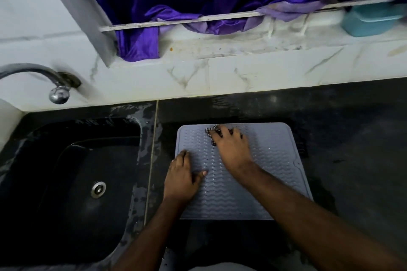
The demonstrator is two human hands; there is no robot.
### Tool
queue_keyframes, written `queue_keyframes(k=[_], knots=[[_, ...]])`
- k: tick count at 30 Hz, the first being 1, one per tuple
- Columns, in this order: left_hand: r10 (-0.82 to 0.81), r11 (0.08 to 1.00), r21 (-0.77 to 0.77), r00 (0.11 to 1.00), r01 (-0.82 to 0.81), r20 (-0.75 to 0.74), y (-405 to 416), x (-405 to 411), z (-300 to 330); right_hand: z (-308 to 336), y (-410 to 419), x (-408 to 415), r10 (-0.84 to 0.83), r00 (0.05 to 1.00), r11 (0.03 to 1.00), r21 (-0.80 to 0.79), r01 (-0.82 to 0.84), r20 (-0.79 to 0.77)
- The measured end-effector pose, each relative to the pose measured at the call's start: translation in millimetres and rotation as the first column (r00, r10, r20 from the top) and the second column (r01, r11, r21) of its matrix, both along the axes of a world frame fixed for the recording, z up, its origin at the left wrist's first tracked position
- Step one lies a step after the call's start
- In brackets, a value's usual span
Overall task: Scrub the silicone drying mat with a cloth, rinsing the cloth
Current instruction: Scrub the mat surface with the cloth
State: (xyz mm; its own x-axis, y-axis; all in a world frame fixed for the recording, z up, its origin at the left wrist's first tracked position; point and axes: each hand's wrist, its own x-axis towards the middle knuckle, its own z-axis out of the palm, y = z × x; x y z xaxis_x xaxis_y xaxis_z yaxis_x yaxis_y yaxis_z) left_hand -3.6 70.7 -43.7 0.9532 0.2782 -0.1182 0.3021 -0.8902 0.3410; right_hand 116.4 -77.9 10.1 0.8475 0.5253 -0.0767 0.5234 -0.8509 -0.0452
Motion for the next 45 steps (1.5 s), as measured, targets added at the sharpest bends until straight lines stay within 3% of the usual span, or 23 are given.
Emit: queue_keyframes(k=[7, 13, 26, 32, 37, 39, 41, 43, 45], knots=[[-0.029, 1.000, -0.005, 0.999, 0.029, -0.023, 11, 5, 5, -24, 58, -12, 0.163, 0.984, 0.987, 0.023, -0.162, -0.069], [-0.074, 0.989, 0.123, 0.994, 0.083, -0.080, 4, 6, 3, -36, 58, -20, 0.145, 0.984, 0.988, -0.031, -0.149, -0.104], [0.098, 0.964, 0.264, 0.968, -0.034, -0.231, -36, 20, 11, -22, -47, 4, -0.044, 0.999, 0.996, -0.076, 0.045, 0.010], [0.208, 0.973, 0.167, 0.916, -0.159, -0.344, -61, 44, 12, -22, -101, 15, -0.124, 0.992, 0.986, -0.112, 0.125, 0.011], [0.264, 0.961, 0.177, 0.899, -0.213, -0.350, -75, 54, 9, -21, -142, 24, -0.195, 0.980, 0.972, -0.129, 0.198, 0.041], [0.190, 0.967, 0.216, 0.943, -0.133, -0.272, -87, 59, 8, -21, -155, 28, -0.216, 0.976, 0.968, -0.125, 0.218, 0.034], [0.010, 0.981, 0.194, 0.984, 0.025, -0.178, -104, 65, 8, -24, -165, 31, -0.217, 0.976, 0.970, -0.110, 0.217, 0.011], [-0.164, 0.976, 0.112, 0.967, 0.188, -0.194, -123, 74, 6, -26, -175, 33, -0.215, 0.977, 0.972, -0.097, 0.213, -0.008], [-0.208, 0.971, 0.060, 0.943, 0.230, -0.262, -137, 76, 4, -27, -180, 35, -0.212, 0.977, 0.974, -0.083, 0.210, -0.020]])
